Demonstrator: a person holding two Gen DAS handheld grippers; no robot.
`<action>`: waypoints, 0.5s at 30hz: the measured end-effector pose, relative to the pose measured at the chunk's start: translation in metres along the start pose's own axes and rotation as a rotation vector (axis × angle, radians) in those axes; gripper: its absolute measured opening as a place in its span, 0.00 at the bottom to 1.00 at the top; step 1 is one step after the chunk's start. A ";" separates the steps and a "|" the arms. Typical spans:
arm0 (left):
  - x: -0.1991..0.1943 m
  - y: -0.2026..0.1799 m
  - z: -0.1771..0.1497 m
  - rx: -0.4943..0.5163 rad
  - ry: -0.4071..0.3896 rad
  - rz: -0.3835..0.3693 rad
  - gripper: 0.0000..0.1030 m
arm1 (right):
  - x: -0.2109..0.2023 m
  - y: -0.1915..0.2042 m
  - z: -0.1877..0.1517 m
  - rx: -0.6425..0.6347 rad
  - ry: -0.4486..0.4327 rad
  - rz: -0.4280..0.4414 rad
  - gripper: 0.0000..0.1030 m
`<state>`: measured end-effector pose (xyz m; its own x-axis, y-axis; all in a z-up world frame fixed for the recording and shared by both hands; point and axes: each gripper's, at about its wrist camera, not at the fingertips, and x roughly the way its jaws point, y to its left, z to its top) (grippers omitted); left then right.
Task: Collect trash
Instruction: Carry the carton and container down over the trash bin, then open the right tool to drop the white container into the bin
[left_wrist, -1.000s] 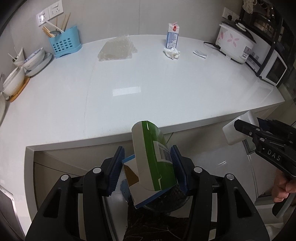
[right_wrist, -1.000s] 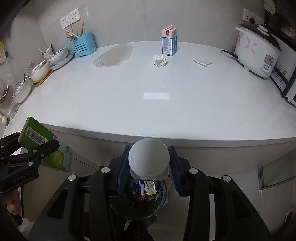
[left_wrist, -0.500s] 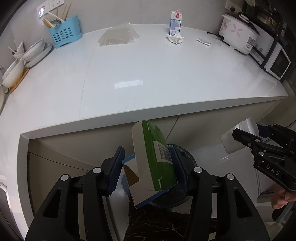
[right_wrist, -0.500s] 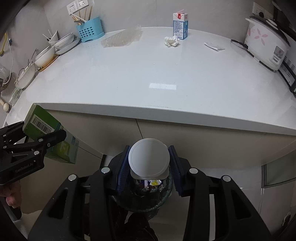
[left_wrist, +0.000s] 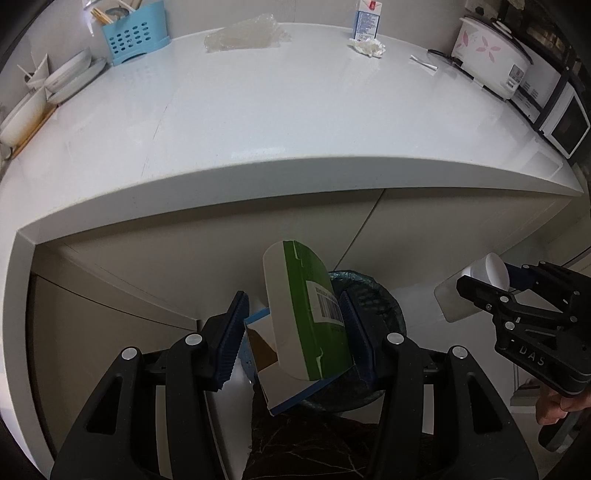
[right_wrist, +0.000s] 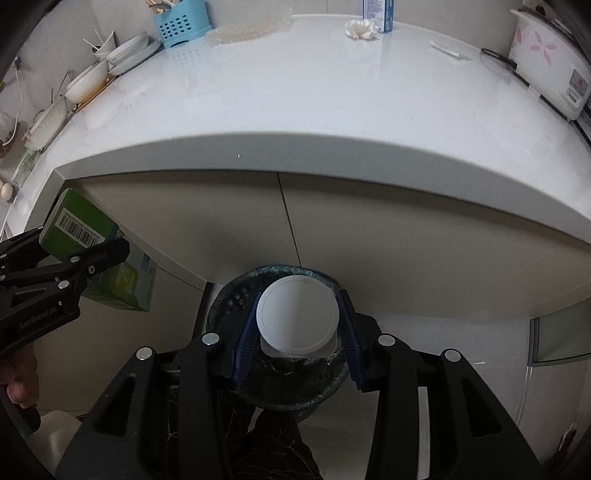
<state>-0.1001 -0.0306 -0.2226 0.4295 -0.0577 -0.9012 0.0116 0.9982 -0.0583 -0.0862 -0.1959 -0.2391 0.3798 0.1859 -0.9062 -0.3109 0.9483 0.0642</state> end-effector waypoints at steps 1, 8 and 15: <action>0.005 0.002 -0.003 0.000 0.003 0.004 0.49 | 0.005 0.000 -0.001 0.003 0.006 0.002 0.38; 0.023 0.018 -0.020 -0.014 0.027 0.005 0.49 | 0.032 0.003 -0.012 0.022 0.043 0.038 0.38; 0.028 0.024 -0.030 -0.019 0.056 0.015 0.49 | 0.059 0.017 -0.028 -0.015 0.089 0.060 0.38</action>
<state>-0.1150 -0.0087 -0.2622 0.3781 -0.0440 -0.9247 -0.0116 0.9986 -0.0523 -0.0931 -0.1761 -0.3029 0.2811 0.2182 -0.9345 -0.3440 0.9320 0.1141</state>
